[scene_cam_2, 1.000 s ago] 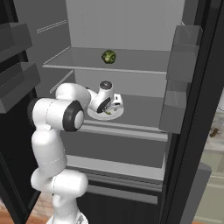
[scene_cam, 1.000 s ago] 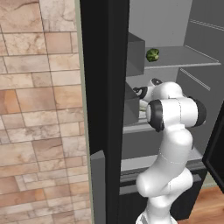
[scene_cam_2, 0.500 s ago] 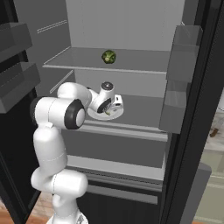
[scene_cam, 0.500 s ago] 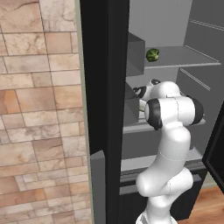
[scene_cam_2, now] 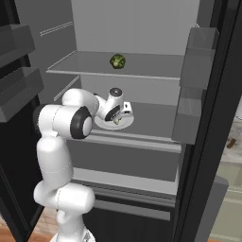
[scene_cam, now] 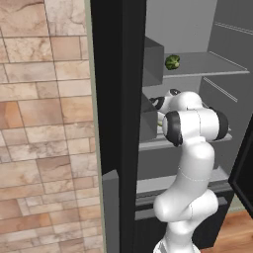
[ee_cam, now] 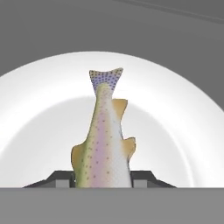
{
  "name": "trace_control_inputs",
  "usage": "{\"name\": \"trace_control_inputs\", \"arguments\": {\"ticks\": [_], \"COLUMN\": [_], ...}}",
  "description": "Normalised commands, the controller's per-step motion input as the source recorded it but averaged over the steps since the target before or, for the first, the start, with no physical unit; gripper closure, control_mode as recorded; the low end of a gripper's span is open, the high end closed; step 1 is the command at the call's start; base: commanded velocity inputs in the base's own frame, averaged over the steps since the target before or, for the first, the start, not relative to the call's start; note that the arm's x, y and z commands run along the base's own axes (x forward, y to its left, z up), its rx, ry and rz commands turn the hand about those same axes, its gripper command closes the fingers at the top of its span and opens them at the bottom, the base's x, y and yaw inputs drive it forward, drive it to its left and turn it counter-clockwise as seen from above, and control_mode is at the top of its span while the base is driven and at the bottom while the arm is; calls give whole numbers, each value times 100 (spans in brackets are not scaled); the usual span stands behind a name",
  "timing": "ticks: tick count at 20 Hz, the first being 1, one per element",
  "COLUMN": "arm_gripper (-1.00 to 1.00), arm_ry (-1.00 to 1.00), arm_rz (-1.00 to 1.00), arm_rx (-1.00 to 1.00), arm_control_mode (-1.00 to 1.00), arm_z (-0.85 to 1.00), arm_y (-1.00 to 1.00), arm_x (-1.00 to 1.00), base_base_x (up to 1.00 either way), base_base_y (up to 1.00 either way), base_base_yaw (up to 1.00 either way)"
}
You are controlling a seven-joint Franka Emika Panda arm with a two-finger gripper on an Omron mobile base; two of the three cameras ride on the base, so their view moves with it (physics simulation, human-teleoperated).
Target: Retrieve the fish from the fridge and place it on the cutting board.
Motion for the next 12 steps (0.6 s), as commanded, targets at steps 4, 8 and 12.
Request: {"name": "trace_control_inputs", "arguments": {"ticks": [4,8,12], "arm_gripper": [100,100,100], "arm_ry": [0,-4,-18], "arm_rz": [0,0,0], "arm_rx": [0,0,0], "arm_control_mode": [-100,-100,-100], "arm_z": [0,3,24], "arm_y": [0,0,0], "arm_x": [0,-30,-55], "base_base_x": [0,0,0], "base_base_y": [0,0,0], "base_base_yaw": [0,0,0]}}
